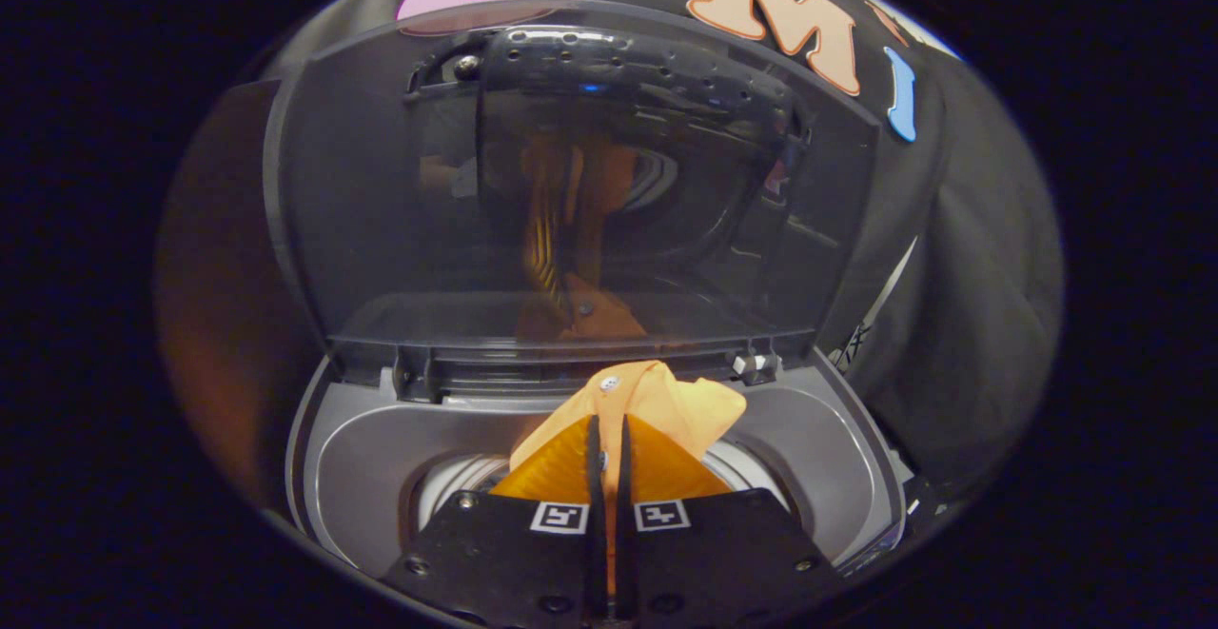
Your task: Put the clothes into the washing machine and then close the washing machine lid.
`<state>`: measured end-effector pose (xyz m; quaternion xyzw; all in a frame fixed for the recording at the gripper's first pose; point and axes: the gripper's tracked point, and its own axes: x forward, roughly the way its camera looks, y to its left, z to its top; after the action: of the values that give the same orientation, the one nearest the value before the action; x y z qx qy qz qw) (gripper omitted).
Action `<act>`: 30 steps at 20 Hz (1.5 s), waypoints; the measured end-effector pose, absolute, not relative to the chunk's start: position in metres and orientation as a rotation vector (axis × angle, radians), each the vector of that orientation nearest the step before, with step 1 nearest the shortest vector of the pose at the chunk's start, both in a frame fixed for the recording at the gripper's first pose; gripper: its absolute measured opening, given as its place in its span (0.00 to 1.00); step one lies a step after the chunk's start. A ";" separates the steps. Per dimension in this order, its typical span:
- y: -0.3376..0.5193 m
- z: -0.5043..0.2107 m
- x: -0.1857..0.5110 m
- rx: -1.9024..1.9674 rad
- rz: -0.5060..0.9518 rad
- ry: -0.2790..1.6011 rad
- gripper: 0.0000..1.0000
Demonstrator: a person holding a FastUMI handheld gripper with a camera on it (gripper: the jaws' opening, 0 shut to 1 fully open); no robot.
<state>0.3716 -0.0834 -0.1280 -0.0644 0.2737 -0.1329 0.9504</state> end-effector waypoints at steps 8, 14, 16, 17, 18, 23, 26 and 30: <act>-0.082 -0.137 0.369 -0.136 -0.256 0.577 0.04; -0.083 -0.157 0.347 -0.064 -0.247 0.726 0.04; -0.091 -0.178 0.328 -0.078 -0.277 0.832 0.06; -0.089 -0.189 0.322 -0.067 -0.278 0.879 0.06; -0.089 -0.195 0.314 -0.074 -0.288 0.934 0.06; -0.085 -0.173 0.310 -0.158 -0.301 0.884 0.42; -0.082 -0.138 0.313 -0.204 -0.302 0.789 0.76; -0.067 -0.070 0.283 -0.224 -0.343 0.693 0.99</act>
<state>0.2831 -0.0674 -0.0701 -0.1089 0.3374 -0.1667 0.9201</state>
